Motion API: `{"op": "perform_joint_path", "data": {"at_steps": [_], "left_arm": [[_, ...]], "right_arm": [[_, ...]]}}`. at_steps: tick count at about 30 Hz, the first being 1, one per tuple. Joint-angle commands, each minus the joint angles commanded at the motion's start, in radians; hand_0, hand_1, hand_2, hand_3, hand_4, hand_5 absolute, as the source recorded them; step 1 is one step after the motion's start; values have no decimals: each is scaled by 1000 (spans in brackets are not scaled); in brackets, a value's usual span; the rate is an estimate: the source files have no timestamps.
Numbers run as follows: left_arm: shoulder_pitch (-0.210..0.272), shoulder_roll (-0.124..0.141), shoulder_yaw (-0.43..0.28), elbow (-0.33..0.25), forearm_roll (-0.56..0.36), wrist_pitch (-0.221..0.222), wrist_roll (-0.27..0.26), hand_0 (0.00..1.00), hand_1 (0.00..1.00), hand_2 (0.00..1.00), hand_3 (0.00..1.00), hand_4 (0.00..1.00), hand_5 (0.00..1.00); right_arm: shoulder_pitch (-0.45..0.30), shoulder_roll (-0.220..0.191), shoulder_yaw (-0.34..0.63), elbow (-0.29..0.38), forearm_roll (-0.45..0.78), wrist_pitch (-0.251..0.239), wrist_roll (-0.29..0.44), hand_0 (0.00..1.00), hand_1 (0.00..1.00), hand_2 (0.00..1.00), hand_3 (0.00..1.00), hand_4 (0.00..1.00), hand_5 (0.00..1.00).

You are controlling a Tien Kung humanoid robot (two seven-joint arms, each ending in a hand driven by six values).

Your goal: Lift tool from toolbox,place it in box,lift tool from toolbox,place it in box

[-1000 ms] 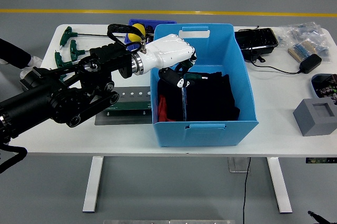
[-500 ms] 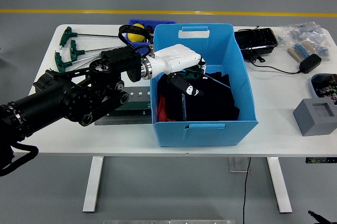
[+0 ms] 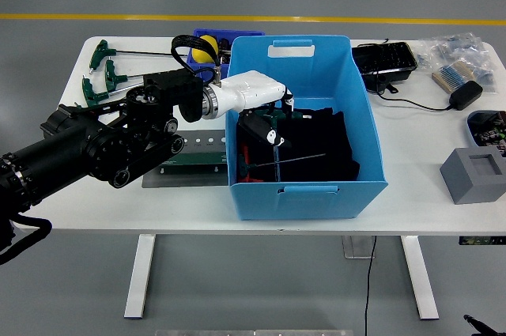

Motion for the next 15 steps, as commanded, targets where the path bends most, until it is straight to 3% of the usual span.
{"op": "perform_joint_path", "data": {"at_steps": [4, 5, 7, 15], "left_arm": [[10, 9, -6, -10, 4, -14, 6, 581, 651, 754, 614, 939, 630], [13, 10, -9, -12, 5, -15, 8, 678, 737, 804, 653, 948, 647], [23, 14, -22, -20, 6, -11, 10, 678, 737, 804, 653, 948, 647], [91, 30, -124, -72, 11, 52, 6, 724, 766, 837, 683, 949, 654]], "right_arm": [[-2, 0, 0, -1, 4, -1, 1, 620, 600, 671, 568, 828, 686], [-2, 0, -1, -1, 4, -1, 1, 620, 599, 670, 569, 828, 684], [-2, 0, -2, -1, 7, -1, 1, 620, 599, 670, 569, 828, 684], [-3, 1, -6, -2, 18, -3, 5, 620, 599, 670, 568, 827, 684]]}}
